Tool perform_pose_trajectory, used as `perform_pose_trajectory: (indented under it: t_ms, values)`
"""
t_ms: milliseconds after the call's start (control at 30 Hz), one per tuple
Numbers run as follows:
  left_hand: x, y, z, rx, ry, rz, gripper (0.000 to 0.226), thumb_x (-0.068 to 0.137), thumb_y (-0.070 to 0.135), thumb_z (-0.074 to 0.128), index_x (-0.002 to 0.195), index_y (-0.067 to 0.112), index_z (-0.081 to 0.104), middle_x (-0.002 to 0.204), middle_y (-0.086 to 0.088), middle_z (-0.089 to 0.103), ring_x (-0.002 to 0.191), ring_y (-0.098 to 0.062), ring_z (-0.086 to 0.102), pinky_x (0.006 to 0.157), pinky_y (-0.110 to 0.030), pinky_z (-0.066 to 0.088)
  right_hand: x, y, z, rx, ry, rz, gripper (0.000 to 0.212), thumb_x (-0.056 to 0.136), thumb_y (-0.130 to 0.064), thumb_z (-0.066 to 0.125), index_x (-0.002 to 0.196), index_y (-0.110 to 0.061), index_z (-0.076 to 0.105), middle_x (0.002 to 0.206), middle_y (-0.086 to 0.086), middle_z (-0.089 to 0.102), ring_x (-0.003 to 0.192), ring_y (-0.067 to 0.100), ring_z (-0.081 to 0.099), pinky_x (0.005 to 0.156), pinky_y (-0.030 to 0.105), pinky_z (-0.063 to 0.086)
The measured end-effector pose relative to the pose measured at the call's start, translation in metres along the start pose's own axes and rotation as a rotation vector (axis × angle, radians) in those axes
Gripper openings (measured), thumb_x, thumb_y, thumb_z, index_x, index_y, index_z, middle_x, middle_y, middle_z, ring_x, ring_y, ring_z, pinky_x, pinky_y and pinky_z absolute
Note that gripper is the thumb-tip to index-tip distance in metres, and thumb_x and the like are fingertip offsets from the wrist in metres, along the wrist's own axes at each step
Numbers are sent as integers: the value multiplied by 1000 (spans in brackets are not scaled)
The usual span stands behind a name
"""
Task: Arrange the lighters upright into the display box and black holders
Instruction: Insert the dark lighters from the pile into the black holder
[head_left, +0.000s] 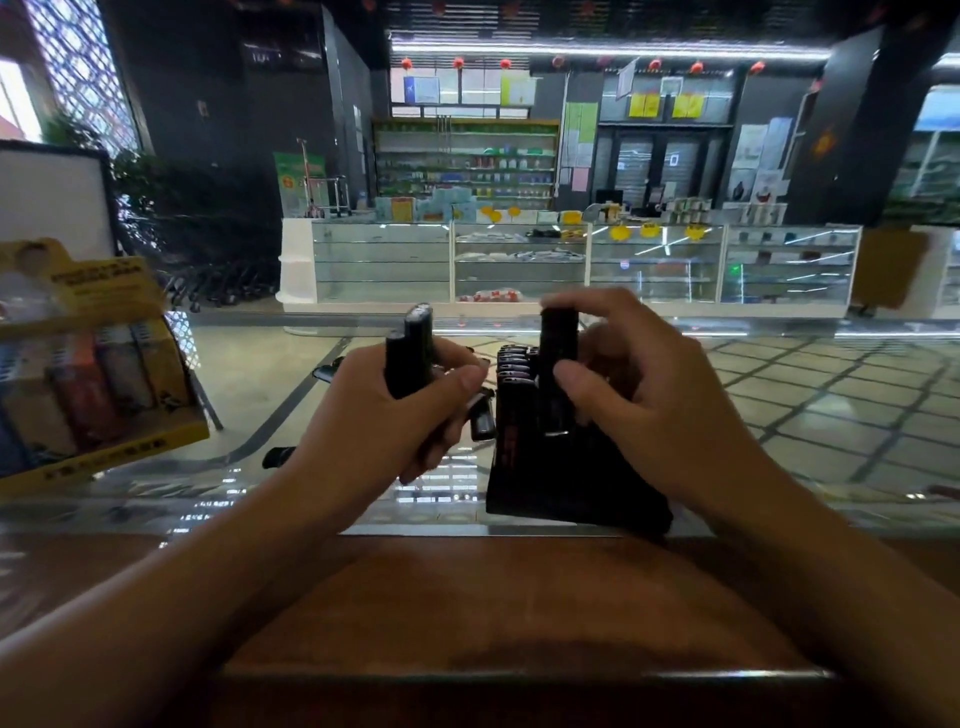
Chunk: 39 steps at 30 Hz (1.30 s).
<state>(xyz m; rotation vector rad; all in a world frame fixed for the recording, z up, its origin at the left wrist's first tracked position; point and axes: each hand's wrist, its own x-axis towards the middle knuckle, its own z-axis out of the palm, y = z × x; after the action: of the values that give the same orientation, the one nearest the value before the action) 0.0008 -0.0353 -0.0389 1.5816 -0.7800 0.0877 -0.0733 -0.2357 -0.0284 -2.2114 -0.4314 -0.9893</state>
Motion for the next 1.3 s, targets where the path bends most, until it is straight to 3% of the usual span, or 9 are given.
perform_pose_trajectory:
  t_ms: [67,133,300,500,733,867,1000,1067,1300]
  values:
    - [-1,-5,1,109,-29,7,11,92,19,66,83,22,71,55,-3,62,44,-13,51,41,-22,38,2,4,-6,-12,121,30,34,93,-15,63,125,-27,55,81,-11,66,70,7,66,59,19,53]
    - [-2,-10,2,277,-85,64,10,92,19,66,84,24,71,58,1,65,47,-5,55,50,-19,42,4,8,-10,-51,211,34,32,92,-14,65,122,-21,56,84,-15,63,71,3,62,59,11,47]
    - [1,-21,3,600,-276,148,7,86,28,69,82,23,71,68,9,69,66,-5,65,71,-35,54,5,18,-15,-98,265,79,30,89,-15,68,117,-18,57,85,-15,62,72,1,56,63,7,39]
    - [0,-21,4,754,-367,150,9,87,35,69,82,30,64,72,12,65,73,3,61,67,-12,45,5,21,-15,-116,270,80,27,89,-15,68,114,-17,58,88,-16,63,72,5,56,63,7,38]
    - [0,-23,3,767,-420,135,15,89,34,68,77,34,58,72,9,65,72,1,61,67,-17,47,2,21,-23,-121,176,77,24,90,-15,67,112,-19,59,94,-11,65,82,1,59,69,8,40]
    - [0,-22,3,772,-427,138,17,89,32,68,77,36,55,70,11,63,71,1,61,68,-19,49,-12,21,-30,-204,54,94,25,89,-20,71,111,-22,60,98,-17,65,94,-4,61,81,7,41]
    - [-2,-19,4,760,-429,130,23,89,29,69,76,38,52,70,12,62,68,0,61,67,-17,46,-23,23,-25,-318,36,70,25,86,-25,73,104,-32,58,94,-30,53,96,1,48,93,36,38]
    - [-2,-19,4,735,-423,141,23,89,28,70,75,37,55,68,11,63,66,-1,61,66,-20,47,-24,24,-22,-365,16,50,24,86,-28,72,106,-31,61,95,-31,50,102,2,43,95,42,35]
    - [-1,-22,3,737,-425,151,19,90,29,70,78,36,56,68,11,65,68,1,63,65,-17,46,-25,30,-24,-453,39,22,28,84,-32,69,111,-33,60,106,-24,54,108,1,37,88,32,22]
